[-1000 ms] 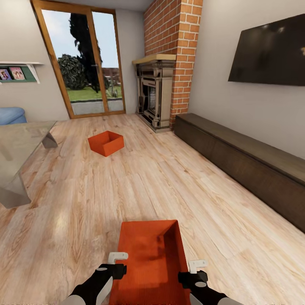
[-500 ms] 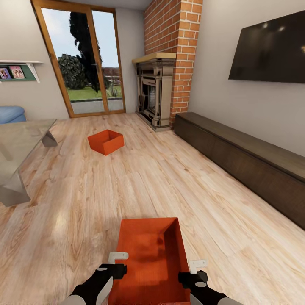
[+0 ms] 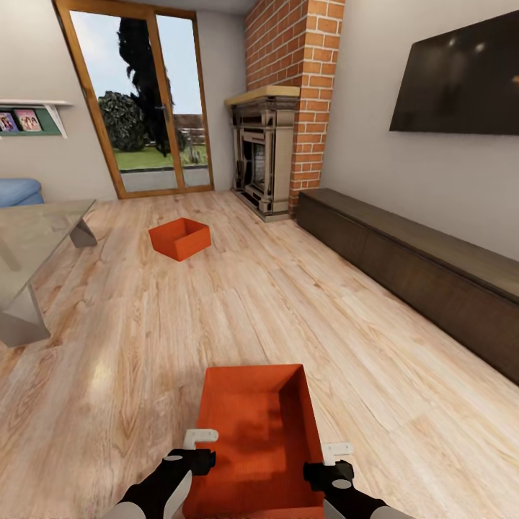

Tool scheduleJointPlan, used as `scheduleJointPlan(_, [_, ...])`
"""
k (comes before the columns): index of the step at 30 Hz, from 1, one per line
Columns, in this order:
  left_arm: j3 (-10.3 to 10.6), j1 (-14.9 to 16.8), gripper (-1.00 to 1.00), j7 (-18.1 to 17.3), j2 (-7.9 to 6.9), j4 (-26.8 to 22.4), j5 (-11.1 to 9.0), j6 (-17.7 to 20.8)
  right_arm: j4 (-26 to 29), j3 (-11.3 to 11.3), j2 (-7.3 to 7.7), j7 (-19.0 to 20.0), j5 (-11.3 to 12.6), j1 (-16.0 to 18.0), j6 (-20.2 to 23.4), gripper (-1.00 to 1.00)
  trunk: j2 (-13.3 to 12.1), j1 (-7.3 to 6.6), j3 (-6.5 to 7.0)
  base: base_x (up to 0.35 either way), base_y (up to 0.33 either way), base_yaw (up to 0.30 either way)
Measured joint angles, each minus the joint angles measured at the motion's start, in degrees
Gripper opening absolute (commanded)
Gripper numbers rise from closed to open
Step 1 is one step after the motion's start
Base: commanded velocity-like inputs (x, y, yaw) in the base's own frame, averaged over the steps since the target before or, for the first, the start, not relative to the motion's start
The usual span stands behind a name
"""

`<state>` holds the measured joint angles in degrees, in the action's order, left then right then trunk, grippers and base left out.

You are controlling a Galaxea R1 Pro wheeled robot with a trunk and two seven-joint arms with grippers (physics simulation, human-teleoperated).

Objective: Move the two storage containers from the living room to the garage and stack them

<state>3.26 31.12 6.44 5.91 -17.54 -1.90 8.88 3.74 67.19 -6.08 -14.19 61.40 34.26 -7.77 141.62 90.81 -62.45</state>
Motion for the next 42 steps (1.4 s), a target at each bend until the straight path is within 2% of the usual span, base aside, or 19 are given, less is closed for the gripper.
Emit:
scheduleJointPlan(8, [0.0,0.01,1.0,0.01,0.0,-0.05,-0.01,0.0,0.0,0.0,-0.06,0.04,0.0,0.0,0.0,1.0,0.0,0.0,0.0,0.0,0.0,0.0])
scheduleJointPlan(12, [0.0,0.0,1.0,0.01,0.0,-0.02,-0.03,0.0,0.0,0.0,-0.05,0.06,0.01,0.0,0.0,1.0,1.59,0.87,-0.71,0.0,0.0,0.0])
scheduleJointPlan(26, [-0.08,0.01,1.0,0.0,-0.08,-0.07,-0.12,0.0,0.0,0.0,-0.01,0.09,0.01,0.0,0.0,1.0,1.79,1.24,-3.82,0.0,0.0,0.0])
scheduleJointPlan(42, [-0.16,0.02,1.0,0.0,-0.14,-0.26,-0.2,0.0,0.0,0.0,0.0,0.09,0.0,0.0,0.0,1.0,1.79,1.24,-3.82,0.0,0.0,0.0])
